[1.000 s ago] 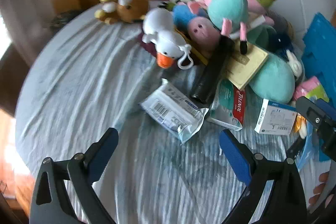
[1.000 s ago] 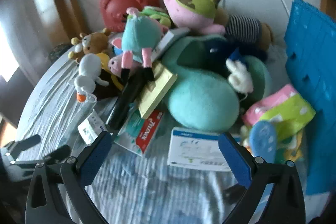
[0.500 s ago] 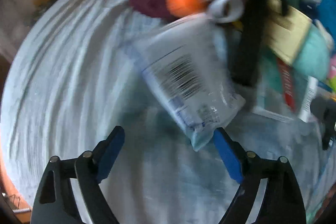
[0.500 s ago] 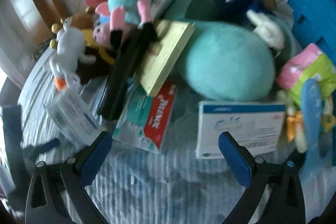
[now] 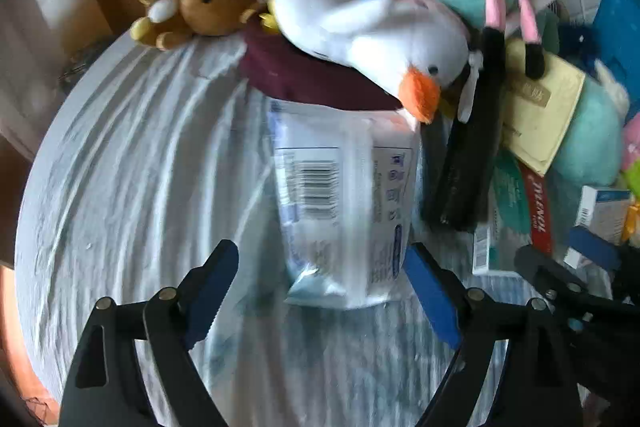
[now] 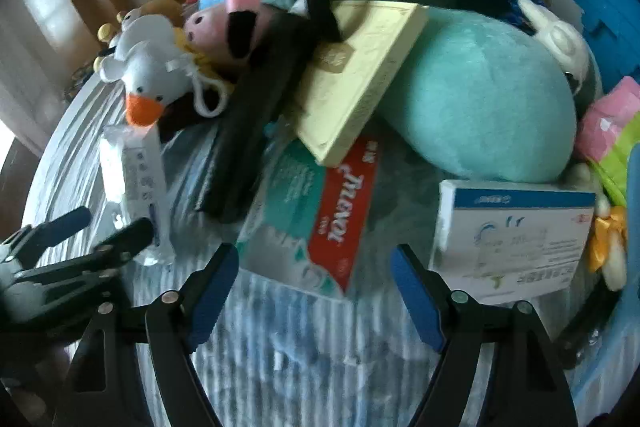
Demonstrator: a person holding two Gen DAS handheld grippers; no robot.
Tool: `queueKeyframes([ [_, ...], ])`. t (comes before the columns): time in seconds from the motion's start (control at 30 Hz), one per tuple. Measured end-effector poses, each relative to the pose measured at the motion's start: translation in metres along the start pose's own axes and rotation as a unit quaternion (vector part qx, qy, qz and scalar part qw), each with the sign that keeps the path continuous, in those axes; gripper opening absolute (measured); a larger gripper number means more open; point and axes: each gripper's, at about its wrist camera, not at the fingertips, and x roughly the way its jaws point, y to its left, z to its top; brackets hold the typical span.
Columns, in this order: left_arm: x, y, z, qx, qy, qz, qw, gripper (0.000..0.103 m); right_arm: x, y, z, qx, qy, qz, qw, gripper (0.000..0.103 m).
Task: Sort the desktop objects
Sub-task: 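Lower left tool onto the clear wipes packet while right tool reaches the Tylenol box, then close left tool on the wipes packet while right tool grasps the Tylenol box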
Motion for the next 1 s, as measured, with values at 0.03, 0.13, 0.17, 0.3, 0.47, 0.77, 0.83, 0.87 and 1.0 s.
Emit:
queueKeyframes([
  [0.03,0.006,-0.004,0.001,0.002,0.001,-0.003,1.0000,0.086,0.000,-0.002,0.001,0.002,0.000,-0.001,1.000,0.079],
  [0.13,0.017,-0.009,0.002,0.012,-0.001,0.015,0.9998,0.070,0.002,-0.004,0.002,0.006,0.000,-0.001,1.000,0.079],
  [0.17,0.021,-0.007,0.002,0.012,0.006,0.011,0.9999,0.061,0.004,-0.003,0.003,0.006,0.000,0.000,1.000,0.079],
  [0.3,0.019,0.014,0.004,-0.005,0.002,0.007,1.0000,0.061,0.014,0.005,0.005,0.009,0.005,0.006,1.000,0.079],
  [0.47,0.022,0.026,0.008,-0.013,0.004,-0.004,0.9999,0.061,0.029,0.011,0.004,0.016,0.014,-0.015,1.000,0.091],
  [0.77,0.023,0.031,0.003,-0.012,-0.002,-0.020,0.9997,0.060,0.037,0.023,-0.001,-0.011,0.001,-0.065,0.998,0.084],
  [0.83,0.022,0.032,0.001,-0.013,0.001,-0.027,0.9995,0.059,0.035,0.024,-0.003,-0.011,-0.004,-0.071,0.997,0.076],
  [0.87,0.020,0.032,-0.001,-0.013,0.001,-0.032,0.9994,0.059,0.034,0.023,-0.004,-0.007,-0.003,-0.063,0.998,0.076],
  [1.0,0.018,0.027,-0.009,-0.006,0.005,-0.039,0.9992,0.059,0.034,0.026,-0.006,-0.011,-0.004,-0.064,0.998,0.076],
])
